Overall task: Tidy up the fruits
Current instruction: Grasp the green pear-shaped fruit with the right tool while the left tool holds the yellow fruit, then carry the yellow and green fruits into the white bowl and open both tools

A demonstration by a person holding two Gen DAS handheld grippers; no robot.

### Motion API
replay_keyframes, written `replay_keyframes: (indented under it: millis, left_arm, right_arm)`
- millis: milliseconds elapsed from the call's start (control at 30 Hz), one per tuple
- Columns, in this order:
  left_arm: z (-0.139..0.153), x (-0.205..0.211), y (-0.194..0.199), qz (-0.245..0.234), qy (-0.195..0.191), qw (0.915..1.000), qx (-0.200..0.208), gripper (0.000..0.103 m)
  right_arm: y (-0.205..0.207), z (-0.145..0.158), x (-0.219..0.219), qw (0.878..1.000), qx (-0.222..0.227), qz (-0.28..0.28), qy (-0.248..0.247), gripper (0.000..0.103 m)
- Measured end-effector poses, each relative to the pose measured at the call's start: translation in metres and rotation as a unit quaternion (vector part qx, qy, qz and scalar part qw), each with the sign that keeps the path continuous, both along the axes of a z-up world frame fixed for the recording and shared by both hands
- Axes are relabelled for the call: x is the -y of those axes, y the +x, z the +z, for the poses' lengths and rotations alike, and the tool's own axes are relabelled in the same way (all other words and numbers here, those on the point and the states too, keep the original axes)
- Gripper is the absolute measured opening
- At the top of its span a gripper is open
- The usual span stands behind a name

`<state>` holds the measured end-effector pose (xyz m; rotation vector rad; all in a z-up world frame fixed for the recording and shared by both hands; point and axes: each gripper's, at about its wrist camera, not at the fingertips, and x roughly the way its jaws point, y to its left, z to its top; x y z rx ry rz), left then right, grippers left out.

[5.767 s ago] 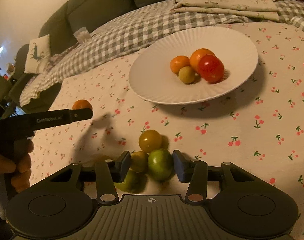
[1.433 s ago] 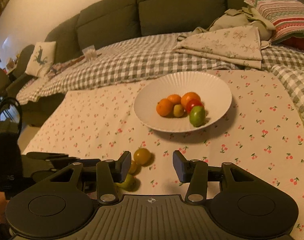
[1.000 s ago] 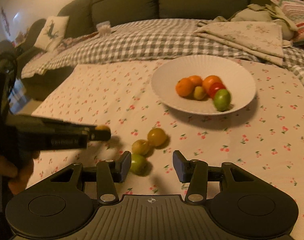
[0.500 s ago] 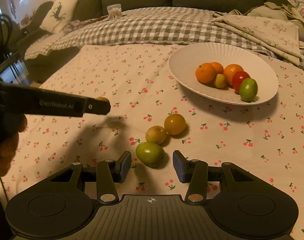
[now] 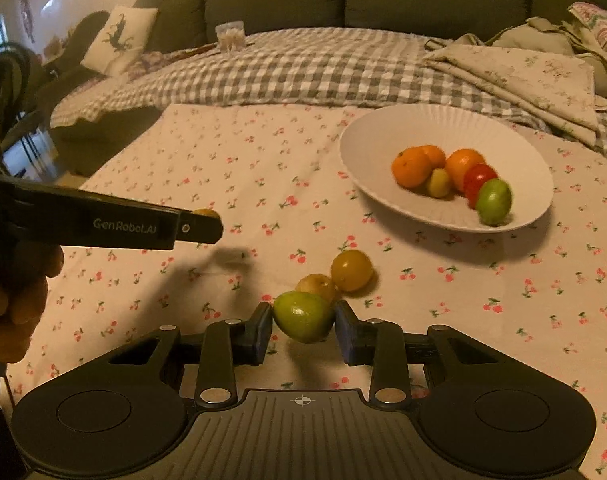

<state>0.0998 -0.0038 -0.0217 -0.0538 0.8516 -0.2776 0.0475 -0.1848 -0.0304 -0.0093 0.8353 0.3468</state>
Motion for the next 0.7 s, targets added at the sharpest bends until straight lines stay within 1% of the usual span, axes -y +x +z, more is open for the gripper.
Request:
replay_keyframes:
  millis: [300, 467, 700]
  left_arm:
    - [0.003, 0.004, -0.001, -0.003, -0.002, 1.0000, 0.009, 0.024]
    - [0.006, 0.009, -0.001, -0.008, -0.012, 0.9998, 0.015, 0.024]
    - [0.014, 0.029, -0.001, -0.033, -0.021, 0.9984, 0.040, 0.024]
  right_arm:
    - [0.001, 0.018, 0.028, 0.999, 0.020, -0.038, 0.019, 0.033]
    - [0.005, 0.024, 0.048, 0.997, 0.028, -0.072, 0.023, 0.033]
    - [0.012, 0.028, 0.074, 0.991, 0.041, -0.120, 0.035, 0.033]
